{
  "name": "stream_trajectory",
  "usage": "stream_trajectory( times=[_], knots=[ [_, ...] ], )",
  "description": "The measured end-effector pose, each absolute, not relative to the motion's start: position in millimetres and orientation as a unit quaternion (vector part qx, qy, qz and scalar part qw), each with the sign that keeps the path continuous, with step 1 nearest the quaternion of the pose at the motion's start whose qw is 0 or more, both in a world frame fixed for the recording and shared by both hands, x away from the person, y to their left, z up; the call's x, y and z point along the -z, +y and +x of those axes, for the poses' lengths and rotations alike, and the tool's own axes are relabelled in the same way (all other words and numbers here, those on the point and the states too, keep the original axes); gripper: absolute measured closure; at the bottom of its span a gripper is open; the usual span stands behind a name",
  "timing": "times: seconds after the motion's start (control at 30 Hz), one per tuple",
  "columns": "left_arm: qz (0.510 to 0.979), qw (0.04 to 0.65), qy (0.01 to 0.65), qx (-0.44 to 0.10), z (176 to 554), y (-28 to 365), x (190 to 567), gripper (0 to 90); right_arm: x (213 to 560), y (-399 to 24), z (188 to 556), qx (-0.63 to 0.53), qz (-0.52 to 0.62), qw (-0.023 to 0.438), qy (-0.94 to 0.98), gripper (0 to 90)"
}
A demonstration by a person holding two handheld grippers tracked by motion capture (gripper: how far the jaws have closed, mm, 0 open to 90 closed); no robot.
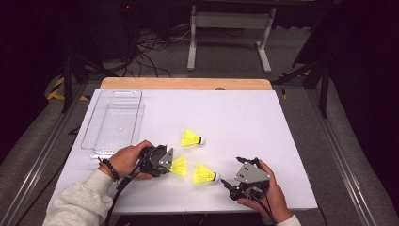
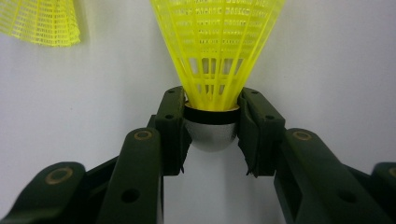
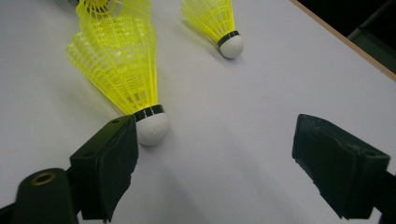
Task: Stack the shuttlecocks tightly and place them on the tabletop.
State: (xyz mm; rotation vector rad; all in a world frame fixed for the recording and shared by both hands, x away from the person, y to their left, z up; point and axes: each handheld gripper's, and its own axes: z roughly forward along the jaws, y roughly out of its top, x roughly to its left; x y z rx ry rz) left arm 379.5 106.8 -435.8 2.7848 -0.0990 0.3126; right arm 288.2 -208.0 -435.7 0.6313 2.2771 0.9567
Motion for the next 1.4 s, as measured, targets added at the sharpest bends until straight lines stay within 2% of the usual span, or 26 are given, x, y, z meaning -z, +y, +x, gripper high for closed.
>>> stream_trajectory(
  times=[0.07, 0.3, 0.63, 0.9, 1.4],
  knots=[
    [0.977, 0.176, -0.031, -0.114, 379.9, 107.7, 434.1, 62.2, 435.7, -208.3, 288.1, -0.360, 0.238, 0.292, 0.854, 15.5],
    [0.969, 0.208, -0.012, -0.131, 378.0, 111.5, 425.9, 46.1, 434.1, -209.6, 287.7, -0.365, 0.239, 0.293, 0.851, 15.3],
    [0.931, 0.320, 0.021, -0.175, 370.4, 127.5, 400.6, 35.5, 430.1, -212.4, 287.1, -0.374, 0.247, 0.301, 0.842, 14.9],
    [0.903, 0.375, 0.050, -0.203, 366.8, 139.3, 389.0, 24.1, 427.9, -214.5, 287.5, -0.385, 0.258, 0.303, 0.833, 13.3],
    [0.842, 0.465, 0.108, -0.251, 351.6, 170.5, 375.3, 15.2, 425.4, -217.5, 288.3, -0.394, 0.274, 0.313, 0.819, 13.0]
  ],
)
